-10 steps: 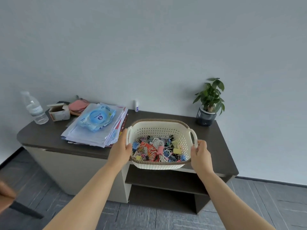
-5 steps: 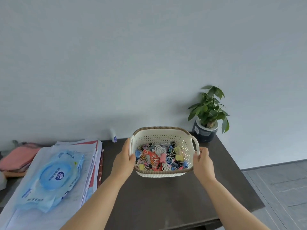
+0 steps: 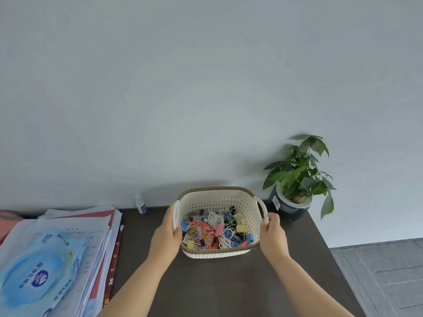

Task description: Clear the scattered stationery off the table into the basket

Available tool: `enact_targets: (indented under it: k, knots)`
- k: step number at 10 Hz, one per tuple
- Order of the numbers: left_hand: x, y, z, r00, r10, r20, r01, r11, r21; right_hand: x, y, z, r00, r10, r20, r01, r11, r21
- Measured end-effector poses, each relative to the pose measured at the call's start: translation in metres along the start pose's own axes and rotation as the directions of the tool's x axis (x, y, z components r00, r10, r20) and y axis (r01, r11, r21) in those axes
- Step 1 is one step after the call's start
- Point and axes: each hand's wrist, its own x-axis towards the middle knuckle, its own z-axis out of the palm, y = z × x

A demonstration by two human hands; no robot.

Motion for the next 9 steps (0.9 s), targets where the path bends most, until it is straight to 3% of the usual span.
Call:
enact_targets:
  k: [4,7,9]
  knots:
    - [0.023,0.003,0.020,0.998,-0.029,-0.048,0.030,0.999,0.029,0.029,-0.004,-0.007,0.991,-0.044,0.130,0.047,0.999,-0.023]
    - [0.029,0.004,0.016,0.999,-0.045,0.014,0.043,0.991,0.125,0.027,-0.011,-0.007,0.985,-0.019,0.170,0.030,0.998,-0.060]
    - [0.029,0.023,-0.005,0.998,-0.019,0.060,0.007,0.981,0.193,0.028,-0.027,-0.027,0.950,-0.050,0.307,0.102,0.983,-0.154]
